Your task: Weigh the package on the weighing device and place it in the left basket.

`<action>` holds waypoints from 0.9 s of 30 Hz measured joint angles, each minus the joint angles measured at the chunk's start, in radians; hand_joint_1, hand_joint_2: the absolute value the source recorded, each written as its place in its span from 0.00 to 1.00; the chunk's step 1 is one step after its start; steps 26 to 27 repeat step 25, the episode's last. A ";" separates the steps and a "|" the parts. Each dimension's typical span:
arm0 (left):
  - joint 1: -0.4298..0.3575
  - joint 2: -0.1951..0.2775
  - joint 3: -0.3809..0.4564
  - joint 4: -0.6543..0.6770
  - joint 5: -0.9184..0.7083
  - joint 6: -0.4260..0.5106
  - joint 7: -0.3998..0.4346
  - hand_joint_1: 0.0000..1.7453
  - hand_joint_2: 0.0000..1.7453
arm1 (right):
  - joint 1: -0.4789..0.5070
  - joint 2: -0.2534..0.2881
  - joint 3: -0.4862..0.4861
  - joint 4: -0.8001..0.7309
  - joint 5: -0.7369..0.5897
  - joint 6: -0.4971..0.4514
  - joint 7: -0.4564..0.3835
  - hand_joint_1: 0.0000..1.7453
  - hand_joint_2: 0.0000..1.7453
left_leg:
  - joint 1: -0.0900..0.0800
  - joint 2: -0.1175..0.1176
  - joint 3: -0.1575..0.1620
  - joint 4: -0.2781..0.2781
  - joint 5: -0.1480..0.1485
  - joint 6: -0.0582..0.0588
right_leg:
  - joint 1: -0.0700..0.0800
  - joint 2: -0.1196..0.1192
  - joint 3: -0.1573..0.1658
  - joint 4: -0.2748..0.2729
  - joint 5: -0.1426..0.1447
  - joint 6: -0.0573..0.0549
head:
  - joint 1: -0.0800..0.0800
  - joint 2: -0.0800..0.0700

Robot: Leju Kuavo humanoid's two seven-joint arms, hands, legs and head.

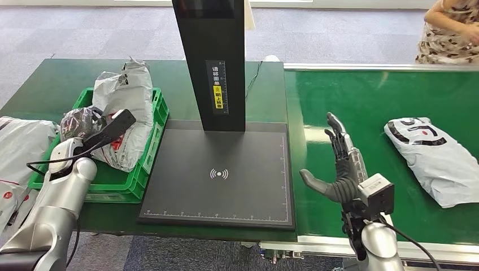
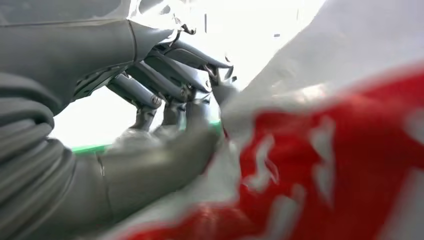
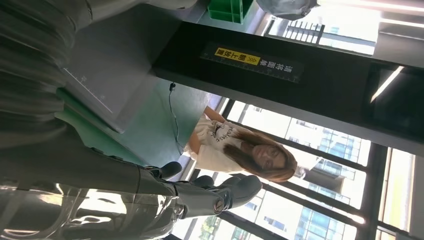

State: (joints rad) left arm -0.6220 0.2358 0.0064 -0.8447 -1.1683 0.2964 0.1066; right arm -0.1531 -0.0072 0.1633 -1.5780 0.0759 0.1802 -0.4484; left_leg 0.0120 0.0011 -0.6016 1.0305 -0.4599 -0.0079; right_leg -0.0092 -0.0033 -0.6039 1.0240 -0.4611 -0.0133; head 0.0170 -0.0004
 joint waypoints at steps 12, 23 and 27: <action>0.123 -0.043 0.004 -0.260 0.119 0.174 -0.095 0.00 1.00 | 0.020 0.013 -0.005 -0.009 0.019 0.000 -0.005 0.00 1.00 | 0.000 0.000 0.000 0.000 0.000 0.000 | 0.000 0.000 0.000 0.000 0.000 0.000 | 0.000 0.000; 0.261 -0.161 -0.033 -0.548 0.625 0.380 -0.581 0.00 1.00 | 0.019 0.018 -0.006 -0.004 0.001 -0.020 -0.037 0.00 1.00 | 0.000 0.000 -0.001 0.000 -0.001 0.000 | 0.000 0.000 0.000 -0.001 0.000 0.000 | 0.000 0.000; 0.284 -0.175 -0.058 -0.576 0.694 0.348 -0.624 0.00 1.00 | 0.018 0.018 -0.006 0.001 -0.009 -0.021 -0.042 0.00 1.00 | 0.000 0.000 -0.001 0.000 -0.001 0.000 | 0.000 0.000 0.000 -0.001 0.000 0.000 | 0.000 0.000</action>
